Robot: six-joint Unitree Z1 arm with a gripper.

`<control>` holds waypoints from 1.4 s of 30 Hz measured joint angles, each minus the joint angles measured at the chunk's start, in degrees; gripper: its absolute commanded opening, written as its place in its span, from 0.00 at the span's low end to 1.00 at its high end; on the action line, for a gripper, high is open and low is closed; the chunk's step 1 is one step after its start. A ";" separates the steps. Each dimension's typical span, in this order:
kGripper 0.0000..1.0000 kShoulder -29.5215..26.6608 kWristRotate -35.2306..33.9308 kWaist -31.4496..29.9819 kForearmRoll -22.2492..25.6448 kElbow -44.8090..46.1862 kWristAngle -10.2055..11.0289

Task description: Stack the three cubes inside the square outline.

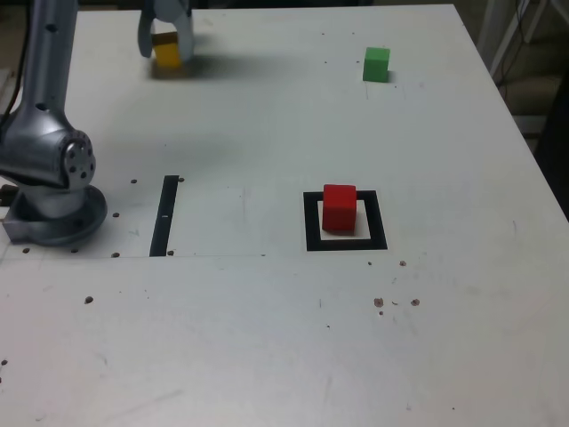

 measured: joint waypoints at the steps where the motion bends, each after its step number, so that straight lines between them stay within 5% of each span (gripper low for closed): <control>1: 0.29 -0.43 -0.28 -0.52 -0.03 0.33 -0.47; 13: 0.29 -9.59 -7.02 -11.46 -0.88 10.03 -5.58; 26: 0.29 -15.03 -16.21 -25.38 -1.86 17.31 -7.63; 42: 0.27 -17.90 -27.52 -43.94 3.22 17.77 -6.61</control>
